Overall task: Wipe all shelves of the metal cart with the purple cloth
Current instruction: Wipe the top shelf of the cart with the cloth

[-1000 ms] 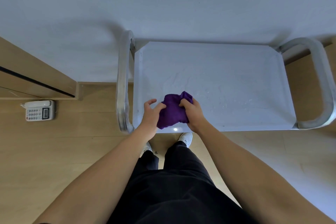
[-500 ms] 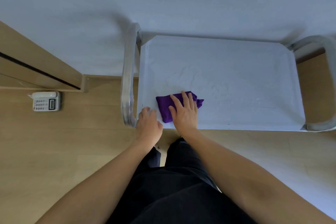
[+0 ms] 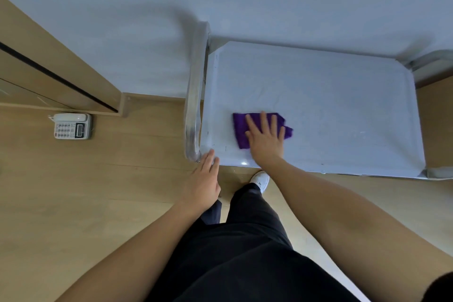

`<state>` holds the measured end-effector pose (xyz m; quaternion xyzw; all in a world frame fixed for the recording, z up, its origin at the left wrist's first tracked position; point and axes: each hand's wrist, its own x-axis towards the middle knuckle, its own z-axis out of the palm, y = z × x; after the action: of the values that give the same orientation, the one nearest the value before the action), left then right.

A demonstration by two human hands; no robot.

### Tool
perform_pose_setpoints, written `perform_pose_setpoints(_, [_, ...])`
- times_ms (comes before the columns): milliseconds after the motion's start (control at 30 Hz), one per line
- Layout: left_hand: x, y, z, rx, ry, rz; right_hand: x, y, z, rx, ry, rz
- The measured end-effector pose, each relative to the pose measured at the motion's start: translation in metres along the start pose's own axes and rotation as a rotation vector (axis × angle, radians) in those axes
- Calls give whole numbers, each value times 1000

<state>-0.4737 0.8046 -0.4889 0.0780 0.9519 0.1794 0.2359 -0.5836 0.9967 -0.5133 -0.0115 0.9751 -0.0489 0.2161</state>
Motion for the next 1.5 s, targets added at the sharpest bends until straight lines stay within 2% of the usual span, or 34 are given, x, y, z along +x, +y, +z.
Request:
perform_pose_setpoints(33, [0,-2,1,-4,6,3,-1,4,-1,52,-2,105])
perform_pose_setpoints(100, [-1,-4,3,-15,12,5,-11,0,0,66,-5,167])
perform_pose_setpoints(267, [-1,-4,4,-29,17,5,-43,-56,21,-50,-56,-181])
perform_pose_setpoints(400, [3,-9,1,-25,-10,21,-21,-45,10,-70,-91,-270])
perform_pose_setpoints(467, [7,-8,-1,-26,-34,11,-14,-24,5,-51,-95,-174])
perform_pose_setpoints(567, [13,-2,-7,-19,-50,-7,-18,10,1,39,-112,73])
perform_pose_setpoints(633, [18,2,-9,2,-41,-5,-30,22,3,31,-97,119])
perform_pose_setpoints(767, [38,15,-12,36,16,15,-51,16,13,-26,-39,0])
perform_pose_setpoints(867, [56,21,-13,15,65,-85,-59,10,17,-53,-31,-138])
perform_pose_setpoints(967, [63,22,-11,33,62,-183,-46,9,15,-65,-53,-188])
perform_pose_setpoints(1100, [66,26,-11,98,52,-187,15,-5,0,-41,-45,-227])
perform_pose_setpoints(1300, [75,32,-17,118,5,-252,108,-27,-27,-5,26,-180])
perform_pose_setpoints(1500, [80,49,-18,138,-13,-337,29,1,-7,-30,79,-263])
